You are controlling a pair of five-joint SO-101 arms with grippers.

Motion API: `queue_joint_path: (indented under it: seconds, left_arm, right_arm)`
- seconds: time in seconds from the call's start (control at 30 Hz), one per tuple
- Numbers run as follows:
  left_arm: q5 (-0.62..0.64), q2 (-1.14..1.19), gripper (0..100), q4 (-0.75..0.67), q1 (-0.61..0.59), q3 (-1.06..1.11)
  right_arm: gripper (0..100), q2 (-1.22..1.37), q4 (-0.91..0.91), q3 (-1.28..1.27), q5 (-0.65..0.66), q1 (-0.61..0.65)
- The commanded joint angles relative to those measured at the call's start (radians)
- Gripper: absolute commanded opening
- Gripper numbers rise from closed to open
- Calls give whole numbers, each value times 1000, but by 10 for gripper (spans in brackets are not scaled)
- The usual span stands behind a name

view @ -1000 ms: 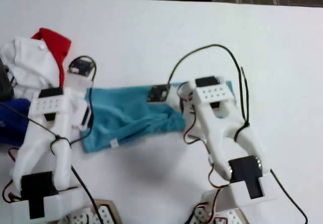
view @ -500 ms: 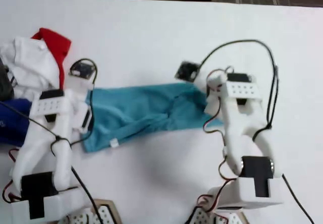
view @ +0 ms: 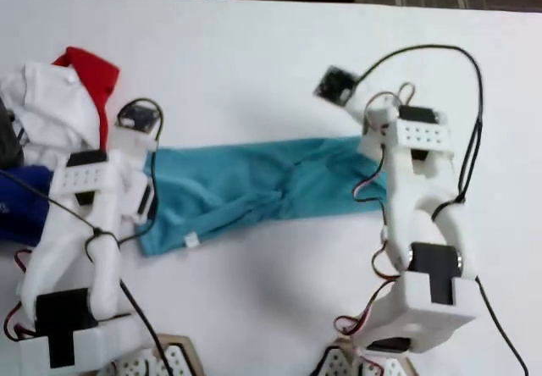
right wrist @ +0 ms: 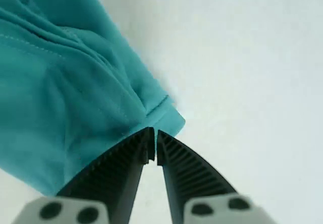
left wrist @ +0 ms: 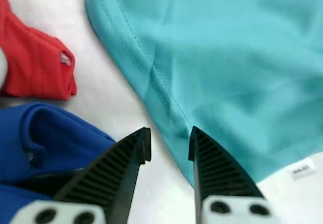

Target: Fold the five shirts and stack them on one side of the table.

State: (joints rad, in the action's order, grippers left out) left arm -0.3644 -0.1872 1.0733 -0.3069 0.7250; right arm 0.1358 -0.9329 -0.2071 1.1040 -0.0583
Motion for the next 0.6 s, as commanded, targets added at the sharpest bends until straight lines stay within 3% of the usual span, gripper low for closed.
queue_joint_path:
  seconds: [0.0,0.33,0.57]
  left_arm:
    - [-5,-37,154,-5,-2,1]
    - [-3,-37,154,-11,-2,1]
    - [-5,-37,154,-11,-2,1]
  right_arm:
    - [20,-33,-84,89,-63,-19]
    - [20,-200,-394,80,-66,82]
    - [20,-24,-180,28,-71,85]
